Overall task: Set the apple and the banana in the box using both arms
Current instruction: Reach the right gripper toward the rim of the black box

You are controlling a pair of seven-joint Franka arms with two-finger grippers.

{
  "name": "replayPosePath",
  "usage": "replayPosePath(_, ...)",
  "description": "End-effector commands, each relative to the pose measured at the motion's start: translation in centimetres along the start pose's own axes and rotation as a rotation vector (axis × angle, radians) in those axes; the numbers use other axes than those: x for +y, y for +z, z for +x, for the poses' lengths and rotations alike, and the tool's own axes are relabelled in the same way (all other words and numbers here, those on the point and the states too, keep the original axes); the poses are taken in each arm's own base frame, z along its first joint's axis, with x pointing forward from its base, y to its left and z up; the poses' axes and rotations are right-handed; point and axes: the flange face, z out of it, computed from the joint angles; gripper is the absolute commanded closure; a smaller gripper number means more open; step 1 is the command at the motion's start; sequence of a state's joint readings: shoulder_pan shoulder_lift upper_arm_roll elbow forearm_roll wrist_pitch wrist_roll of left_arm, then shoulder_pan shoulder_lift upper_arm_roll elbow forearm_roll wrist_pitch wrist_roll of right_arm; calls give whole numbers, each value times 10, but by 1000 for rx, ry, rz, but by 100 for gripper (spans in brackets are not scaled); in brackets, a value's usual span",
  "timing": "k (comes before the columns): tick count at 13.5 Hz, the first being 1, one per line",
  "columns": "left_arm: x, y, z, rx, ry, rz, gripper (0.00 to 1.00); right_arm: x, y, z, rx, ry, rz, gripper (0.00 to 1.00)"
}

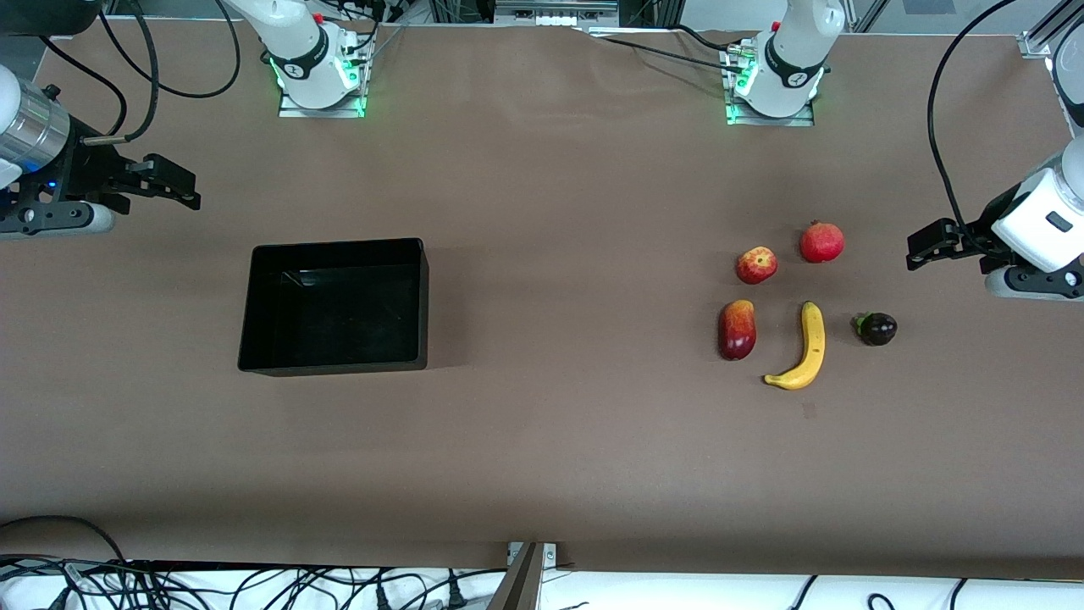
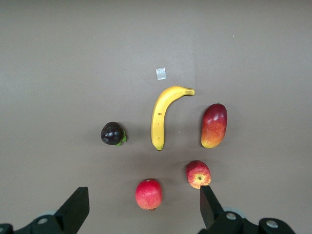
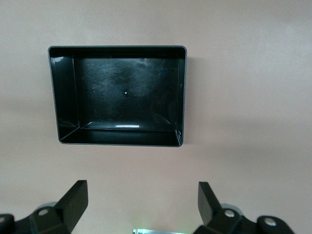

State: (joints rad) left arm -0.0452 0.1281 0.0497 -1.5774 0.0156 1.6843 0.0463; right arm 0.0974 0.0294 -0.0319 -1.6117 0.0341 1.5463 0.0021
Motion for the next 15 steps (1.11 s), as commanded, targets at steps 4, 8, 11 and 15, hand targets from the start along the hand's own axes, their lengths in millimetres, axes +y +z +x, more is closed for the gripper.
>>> replayPosePath(4,2,-4,-6,-3,4,23,0,2,-6,-4,10,-2,-32,0)
replayPosePath(8,1,-4,-6,-1,4,23,0,5,26,10,-47,17,-49,0)
replayPosePath(11,1,-3,-6,-3,4,23,0,15,91,28,-50,33,-53,0)
replayPosePath(15,-1,-2,-6,-4,1,23,0,21,188,50,-53,45,-46,0)
